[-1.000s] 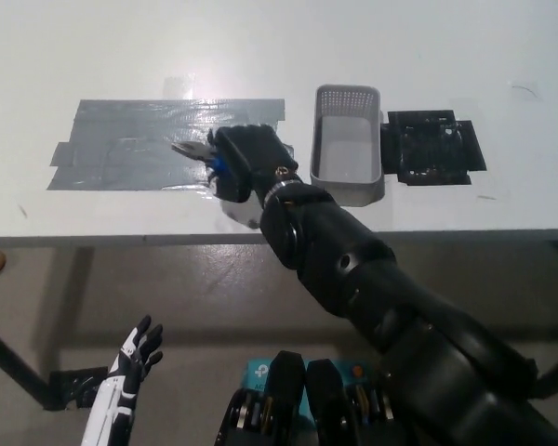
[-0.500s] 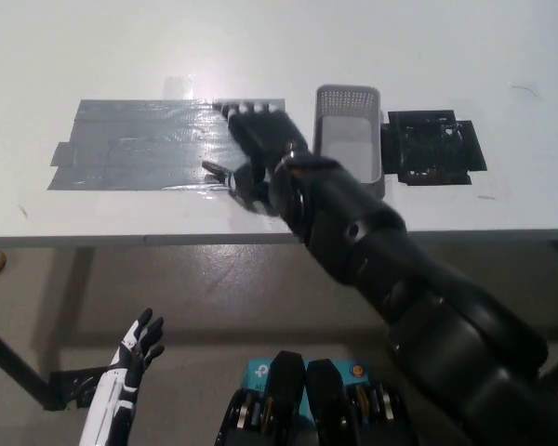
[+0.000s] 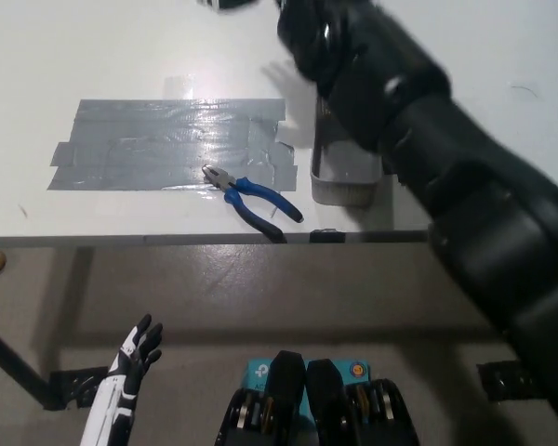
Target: The robot picks the blue plier placed on top of the container and places it on the grey area of the table
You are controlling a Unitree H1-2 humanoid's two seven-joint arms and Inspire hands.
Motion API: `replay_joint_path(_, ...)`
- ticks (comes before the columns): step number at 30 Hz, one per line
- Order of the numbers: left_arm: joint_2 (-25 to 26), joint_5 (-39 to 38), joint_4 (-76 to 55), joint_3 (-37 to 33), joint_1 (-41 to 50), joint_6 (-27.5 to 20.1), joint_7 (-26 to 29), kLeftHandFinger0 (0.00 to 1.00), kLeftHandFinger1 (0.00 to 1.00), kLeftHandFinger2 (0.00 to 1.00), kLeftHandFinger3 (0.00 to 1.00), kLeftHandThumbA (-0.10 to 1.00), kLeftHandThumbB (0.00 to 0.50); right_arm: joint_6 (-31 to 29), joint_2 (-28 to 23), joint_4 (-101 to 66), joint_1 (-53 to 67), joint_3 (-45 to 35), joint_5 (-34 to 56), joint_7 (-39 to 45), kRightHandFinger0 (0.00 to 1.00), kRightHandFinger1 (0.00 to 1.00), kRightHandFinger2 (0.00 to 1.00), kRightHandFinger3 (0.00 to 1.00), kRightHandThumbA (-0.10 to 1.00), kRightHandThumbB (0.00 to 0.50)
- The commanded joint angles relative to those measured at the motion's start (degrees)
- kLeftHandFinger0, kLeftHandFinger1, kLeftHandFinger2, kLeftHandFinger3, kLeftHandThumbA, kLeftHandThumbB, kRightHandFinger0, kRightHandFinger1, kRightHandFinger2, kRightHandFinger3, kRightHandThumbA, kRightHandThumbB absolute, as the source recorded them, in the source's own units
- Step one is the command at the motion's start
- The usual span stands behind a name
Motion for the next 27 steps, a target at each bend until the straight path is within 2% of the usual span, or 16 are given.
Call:
replay_joint_path(1,-0.13,-0.33,-1.61,0.19,0.30,-2.06,0.05,1.00,1.00,1.00,1.00,1.00,0.000,-4.12,-4.49,-8.66,-3.15,-2.27,2.88,3.07,1.00,1.00,1.00,1.00,0.81,0.282)
replay_joint_path(2,-0.16,-0.32,-1.51,0.30,0.26,-2.46,0.17,1.00,1.00,1.00,1.00,1.00,0.000,-2.69,-7.74,-18.87,0.31,-4.21,5.00,7.18,1.00,1.00,1.00,1.00,0.81,0.263)
replay_joint_path(4,-0.22,0.25,-1.45,0.35,0.11,-2.56,0.42,1.00,1.00,1.00,1.00,1.00,0.000,-0.88,-10.31,-27.67,3.56,-5.37,6.18,10.07,1.00,1.00,1.00,1.00,0.81,0.250)
replay_joint_path(9,-0.61,-0.91,-1.92,0.49,0.57,-1.91,0.23,1.00,1.00,1.00,1.00,1.00,0.000,9.55,-21.11,-64.48,18.43,-10.76,12.02,21.22,1.00,1.00,1.00,1.00,0.94,0.233)
replay_joint_path(12,-0.67,-1.51,-1.80,0.77,-0.88,-1.33,0.18,1.00,1.00,1.00,1.00,1.00,0.010,16.60,-26.55,-83.30,27.12,-16.55,18.56,24.10,1.00,1.00,1.00,1.00,0.96,0.254)
replay_joint_path(15,-0.49,-1.74,-1.57,0.58,-2.18,-1.17,-0.25,1.00,1.00,1.00,1.00,1.00,0.009,18.80,-30.88,-92.91,34.17,-21.95,25.82,24.02,1.00,1.00,1.00,1.00,0.97,0.260)
replay_joint_path(16,-0.67,-2.14,-1.26,0.52,-2.24,-1.57,-0.29,1.00,1.00,1.00,1.00,1.00,0.016,22.53,-32.07,-98.84,38.49,-25.49,29.22,23.26,1.00,1.00,1.00,1.00,0.97,0.274)
replay_joint_path(18,-0.85,-2.57,-0.45,0.49,-2.89,-1.93,-0.35,1.00,1.00,1.00,1.00,1.00,0.021,26.22,-33.26,-105.16,43.74,-29.22,32.80,21.89,1.00,1.00,1.00,1.00,0.98,0.271)
replay_joint_path(19,-0.72,-2.58,-0.33,0.53,-3.33,-1.63,-0.45,1.00,1.00,1.00,1.00,1.00,0.030,26.56,-33.55,-107.80,46.89,-30.62,34.20,20.68,1.00,1.00,1.00,1.00,0.98,0.242)
replay_joint_path(21,-0.61,-2.56,0.16,0.76,-5.32,-0.83,-0.44,1.00,1.00,1.00,1.00,1.00,0.024,26.52,-33.51,-110.94,51.20,-31.91,35.49,18.66,1.00,1.00,1.00,1.00,1.00,0.230)
replay_joint_path(23,-1.00,-2.03,0.82,0.96,-7.83,-0.45,0.13,1.00,1.00,1.00,1.00,1.00,0.001,25.82,-32.11,-112.13,55.09,-33.15,39.11,15.85,1.00,1.00,1.00,1.00,0.95,0.235)
replay_joint_path(27,-1.15,-1.77,1.64,1.33,-10.85,0.47,0.55,1.00,1.00,1.00,1.00,1.00,0.004,23.93,-30.21,-112.53,60.20,-33.58,40.80,12.66,1.00,1.00,1.00,1.00,0.94,0.212)
